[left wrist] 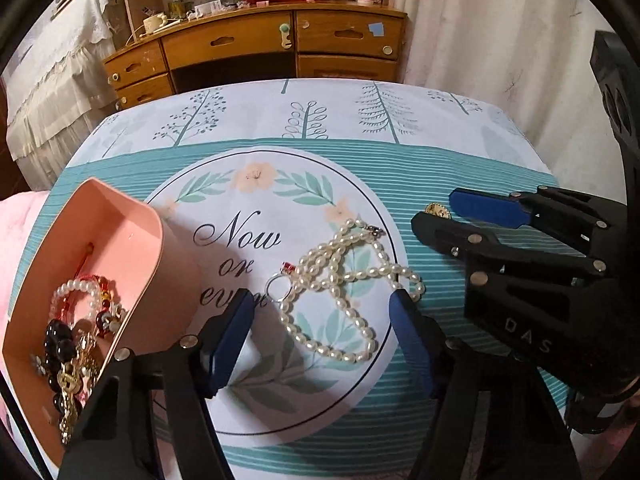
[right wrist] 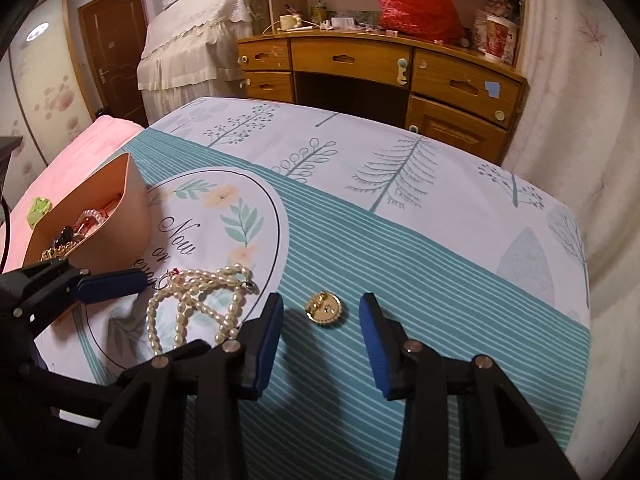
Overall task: Organize jewelry
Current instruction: 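Grasp the pearl necklace with the left tool while the right tool grasps the gold coin, then carry the pearl necklace into the pink tray and open the left tool while the right tool carries the coin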
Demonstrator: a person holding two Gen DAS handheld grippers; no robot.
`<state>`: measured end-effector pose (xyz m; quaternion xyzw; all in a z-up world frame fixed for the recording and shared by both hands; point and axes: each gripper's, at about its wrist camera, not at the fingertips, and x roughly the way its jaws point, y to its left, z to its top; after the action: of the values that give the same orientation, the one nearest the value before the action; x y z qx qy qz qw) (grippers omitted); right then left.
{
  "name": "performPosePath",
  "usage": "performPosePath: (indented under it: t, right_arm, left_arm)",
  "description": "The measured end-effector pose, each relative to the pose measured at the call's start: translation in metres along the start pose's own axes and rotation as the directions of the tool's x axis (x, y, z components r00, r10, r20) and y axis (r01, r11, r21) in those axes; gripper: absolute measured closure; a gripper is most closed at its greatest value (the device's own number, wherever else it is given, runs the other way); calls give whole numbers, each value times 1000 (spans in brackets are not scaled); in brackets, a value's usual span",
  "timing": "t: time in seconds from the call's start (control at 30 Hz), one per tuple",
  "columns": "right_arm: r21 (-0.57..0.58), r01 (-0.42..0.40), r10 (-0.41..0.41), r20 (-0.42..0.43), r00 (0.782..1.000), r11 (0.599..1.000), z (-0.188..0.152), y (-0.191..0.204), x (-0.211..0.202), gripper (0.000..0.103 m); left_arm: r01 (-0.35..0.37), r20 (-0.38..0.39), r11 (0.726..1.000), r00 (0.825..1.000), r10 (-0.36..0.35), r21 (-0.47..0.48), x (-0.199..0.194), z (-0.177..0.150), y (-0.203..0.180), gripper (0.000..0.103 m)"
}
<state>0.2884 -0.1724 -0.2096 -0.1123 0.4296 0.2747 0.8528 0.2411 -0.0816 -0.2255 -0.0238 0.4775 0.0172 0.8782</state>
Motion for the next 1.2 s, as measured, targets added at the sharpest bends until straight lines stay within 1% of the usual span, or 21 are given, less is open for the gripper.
performPosePath:
  t: [0.07,0.1,0.13,0.17,0.23,0.33,0.43,0.57,0.63,0.7,0.77,0.87,0.93,1.07,1.2]
  right_arm:
    - [19,-5,5,1,1000,1000,1,-2,0,84]
    - [29,-11,11,1,1000,1000,2,-4,0,84]
    - [39,-20,20,1,1000,999,2,-6,1,84]
    - [44,-24,24,0,1000,999,3,-7,1,84]
    - [46,-21,22,-4,1000,999,5,-6,2,84]
    - [59,-22,23,-15,1000,998,5,-6,0,84]
    - [94,-11,14,-28,1000,995,1,-8,-4,84]
    - [148,-14,19,-37,999,989,-7,-10,-10,84]
    - [181,-17,24,-41,999,983,-11,-11,-13,84]
    - [218,-18,28,-45,999,976,-14,-11,-16,84]
    - [259,-24,38,-49,998,965,-17,-12,-19,84]
    - [326,-34,55,-58,997,945,-22,-12,-22,84]
    - [371,-45,73,-63,995,927,-26,-11,-25,84]
    - [442,-41,90,-92,992,896,-32,-5,-29,84]
    - [531,-51,126,-105,986,846,-39,2,-32,84]
  left_arm:
    - [4,0,1000,1000,-4,3,1,2,0,35]
    - [4,0,1000,1000,-4,5,1,2,0,39]
    - [4,6,1000,1000,-4,10,0,3,-1,49]
    - [5,9,1000,1000,-5,12,0,3,-1,54]
    - [6,10,1000,1000,-6,13,-2,5,-3,81]
    - [5,0,1000,1000,-5,-1,-4,4,-2,94]
    - [24,-11,1000,1000,-24,-12,-7,-1,0,96]
    - [55,-23,998,998,-55,3,-12,-9,3,96]
    - [102,-34,995,994,-102,-15,-16,-14,7,96]
    - [133,-43,991,990,-134,-32,-19,-18,11,97]
    - [155,-43,988,987,-156,-30,-24,-21,13,100]
    - [170,-46,985,984,-171,-19,-31,-23,16,100]
    - [202,-44,979,978,-202,-7,-37,-23,19,100]
    - [214,-49,976,976,-212,34,-46,-26,23,100]
    - [259,-55,965,965,-257,39,-60,-26,35,100]
